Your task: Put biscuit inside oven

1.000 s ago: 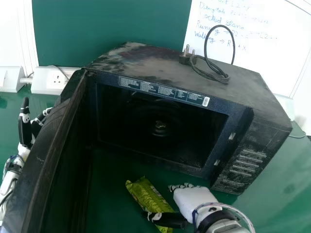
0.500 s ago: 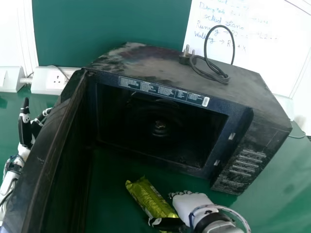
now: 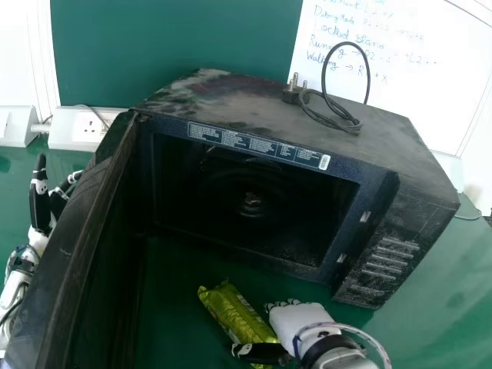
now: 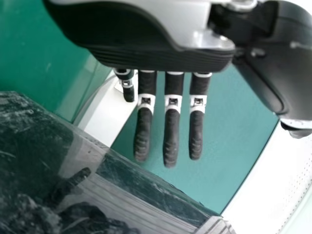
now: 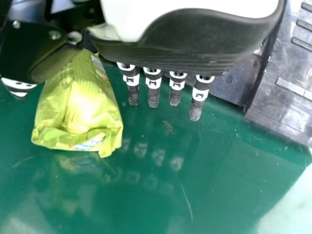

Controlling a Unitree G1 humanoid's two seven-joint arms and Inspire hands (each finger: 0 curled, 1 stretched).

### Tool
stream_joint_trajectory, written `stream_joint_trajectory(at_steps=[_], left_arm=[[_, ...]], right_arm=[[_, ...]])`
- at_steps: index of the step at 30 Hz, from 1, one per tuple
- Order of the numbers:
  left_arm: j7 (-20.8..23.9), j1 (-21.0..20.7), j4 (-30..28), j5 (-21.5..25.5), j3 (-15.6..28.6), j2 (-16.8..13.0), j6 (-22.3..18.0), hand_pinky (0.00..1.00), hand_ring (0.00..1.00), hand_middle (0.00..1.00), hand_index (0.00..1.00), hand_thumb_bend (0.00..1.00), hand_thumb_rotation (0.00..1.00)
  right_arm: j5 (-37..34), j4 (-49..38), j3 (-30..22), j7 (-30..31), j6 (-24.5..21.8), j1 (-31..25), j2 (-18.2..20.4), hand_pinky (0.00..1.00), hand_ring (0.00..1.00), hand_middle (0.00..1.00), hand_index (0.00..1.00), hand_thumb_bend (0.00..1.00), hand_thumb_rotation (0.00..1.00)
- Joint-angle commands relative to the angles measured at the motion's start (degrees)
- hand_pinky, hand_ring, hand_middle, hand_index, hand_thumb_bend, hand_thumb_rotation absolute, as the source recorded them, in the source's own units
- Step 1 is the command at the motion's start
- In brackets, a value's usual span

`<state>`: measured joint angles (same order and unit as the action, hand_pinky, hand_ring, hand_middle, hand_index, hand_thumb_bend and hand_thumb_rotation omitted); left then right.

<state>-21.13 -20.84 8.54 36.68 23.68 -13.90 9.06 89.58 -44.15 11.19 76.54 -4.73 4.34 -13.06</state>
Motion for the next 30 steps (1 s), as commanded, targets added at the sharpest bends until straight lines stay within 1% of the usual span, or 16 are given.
stream_joint_trajectory(at_steps=[1, 6, 8, 11, 13, 16, 17, 19, 21, 23, 26, 28, 30], left_arm=[[-0.24, 0.72, -0.91, 0.21, -0.03, -0.02, 0.44, 0.26, 0.33, 0.41, 0.49, 0.52, 0.07], [-0.56, 0.62, -0.63, -0.02, -0.06, -0.06, 0.10, 0.26, 0.33, 0.41, 0.49, 0.52, 0.07], [-0.74, 0.58, -0.54, -0.01, -0.07, -0.08, 0.06, 0.26, 0.33, 0.41, 0.49, 0.52, 0.07], [-0.66, 0.62, -0.68, -0.01, -0.07, -0.03, 0.11, 0.26, 0.33, 0.41, 0.49, 0.52, 0.07], [-0.39, 0.66, -0.87, -0.19, -0.13, 0.01, 0.09, 0.26, 0.33, 0.41, 0.49, 0.52, 0.07], [-0.14, 0.74, -1.12, -0.52, -0.21, 0.17, -0.28, 0.26, 0.33, 0.41, 0.49, 0.52, 0.07], [-0.29, 0.70, -1.03, -0.41, -0.18, 0.16, -0.24, 0.26, 0.33, 0.41, 0.49, 0.52, 0.07], [-0.41, 0.65, -0.94, -0.21, -0.12, 0.18, -0.13, 0.26, 0.33, 0.41, 0.49, 0.52, 0.07], [-0.48, 0.67, -0.91, -0.20, -0.11, 0.11, -0.09, 0.25, 0.33, 0.41, 0.49, 0.52, 0.07], [-0.38, 0.70, -1.05, -0.15, -0.14, 0.12, 0.07, 0.25, 0.33, 0.41, 0.49, 0.52, 0.07], [-0.16, 0.68, -1.27, -0.14, -0.21, 0.12, 0.33, 0.25, 0.32, 0.40, 0.49, 0.52, 0.07], [-0.17, 0.63, -1.25, -0.13, -0.22, 0.10, 0.39, 0.25, 0.32, 0.40, 0.49, 0.52, 0.07], [0.35, 0.74, -1.58, -0.42, -0.26, 0.24, 0.27, 0.25, 0.32, 0.41, 0.49, 0.52, 0.07]], right_arm=[[0.84, 2.82, 1.58, 0.82, 0.13, -1.56, 1.25, 0.88, 0.96, 1.00, 0.99, 0.97, 0.43], [5.02, 4.27, 3.21, -0.09, -0.27, -1.84, 3.81, 0.88, 0.96, 1.00, 1.00, 0.93, 0.44], [5.88, 4.86, 3.78, -0.56, -0.35, -2.09, 4.62, 0.88, 0.97, 1.00, 1.00, 0.91, 0.44], [6.03, 5.08, 4.79, -2.06, 0.30, -2.93, 4.94, 0.88, 0.96, 0.98, 0.97, 0.88, 0.42], [5.85, 4.62, 5.58, -3.50, 1.10, -3.66, 4.58, 0.85, 0.94, 0.97, 0.96, 0.86, 0.41], [6.69, 4.47, 6.82, -5.71, 1.69, -4.71, 4.48, 0.80, 0.90, 0.96, 0.95, 0.80, 0.40], [7.03, 4.51, 7.16, -6.23, 1.72, -5.00, 4.67, 0.79, 0.89, 0.96, 0.94, 0.80, 0.40], [7.45, 4.48, 7.79, -7.47, 1.94, -5.64, 4.79, 0.78, 0.90, 0.96, 0.93, 0.75, 0.35], [7.84, 4.37, 8.29, -8.24, 1.94, -6.09, 5.03, 0.77, 0.89, 0.94, 0.92, 0.66, 0.27], [8.09, 4.12, 8.72, -8.72, 2.03, -6.28, 5.18, 0.75, 0.87, 0.92, 0.91, 0.64, 0.23], [8.54, 3.78, 9.41, -9.59, 2.20, -6.69, 5.32, 0.73, 0.85, 0.90, 0.89, 0.63, 0.15], [8.86, 3.72, 9.82, -9.91, 2.44, -6.81, 5.28, 0.72, 0.84, 0.88, 0.87, 0.64, 0.11], [8.22, 3.78, 9.94, -10.34, 2.70, -6.83, 5.08, 0.71, 0.83, 0.87, 0.85, 0.66, 0.11]])
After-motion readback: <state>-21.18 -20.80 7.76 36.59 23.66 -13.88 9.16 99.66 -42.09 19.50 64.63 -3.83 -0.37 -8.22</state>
